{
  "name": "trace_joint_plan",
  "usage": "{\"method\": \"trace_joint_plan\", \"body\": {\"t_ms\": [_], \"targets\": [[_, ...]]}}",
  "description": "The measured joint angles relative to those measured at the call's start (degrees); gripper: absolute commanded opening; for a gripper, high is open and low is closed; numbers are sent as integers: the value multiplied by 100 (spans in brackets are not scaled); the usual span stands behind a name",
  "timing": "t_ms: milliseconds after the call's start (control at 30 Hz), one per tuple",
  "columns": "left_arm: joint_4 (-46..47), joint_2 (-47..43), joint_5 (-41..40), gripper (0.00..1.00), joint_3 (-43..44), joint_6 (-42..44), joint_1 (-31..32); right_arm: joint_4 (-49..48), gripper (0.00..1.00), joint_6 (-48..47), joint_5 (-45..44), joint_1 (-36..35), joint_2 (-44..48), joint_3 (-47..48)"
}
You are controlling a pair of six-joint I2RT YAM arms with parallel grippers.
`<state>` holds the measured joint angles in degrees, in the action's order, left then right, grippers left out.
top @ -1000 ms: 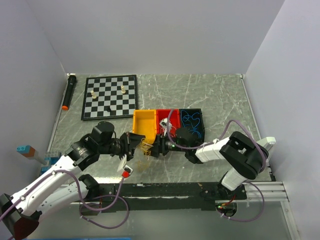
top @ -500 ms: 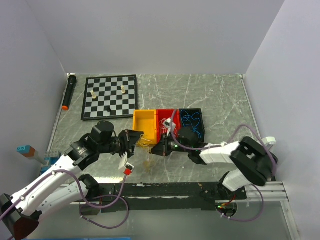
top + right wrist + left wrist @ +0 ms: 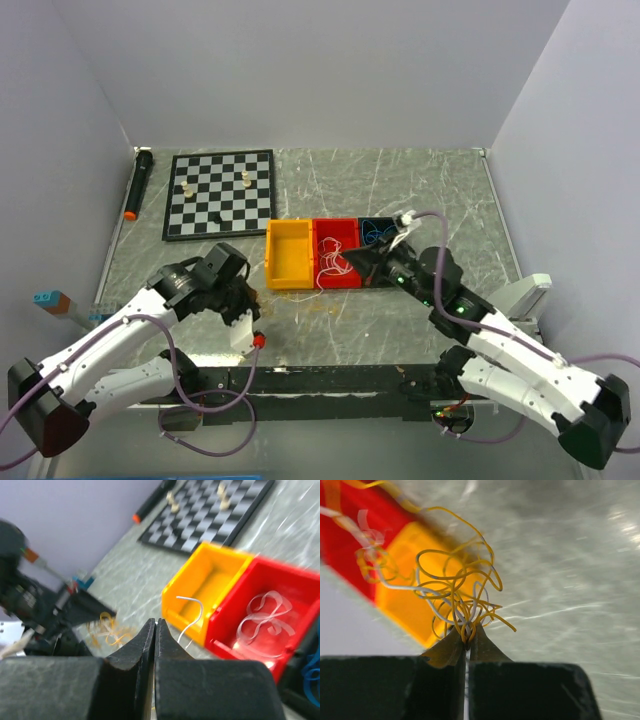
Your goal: Untangle the cables
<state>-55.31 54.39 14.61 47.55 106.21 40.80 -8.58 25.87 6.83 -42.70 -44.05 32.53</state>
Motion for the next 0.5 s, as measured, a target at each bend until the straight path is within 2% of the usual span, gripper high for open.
{"method": "trace_joint_plan", "body": {"t_ms": [233,500], "targets": [[-586,-31,-96,8,-404,-507,0,881,0,-437,-343,11,675,756],[-291,-227,-57,3,-997,-691,2,1871,0,-887,-573,9,1025,1615]]}}
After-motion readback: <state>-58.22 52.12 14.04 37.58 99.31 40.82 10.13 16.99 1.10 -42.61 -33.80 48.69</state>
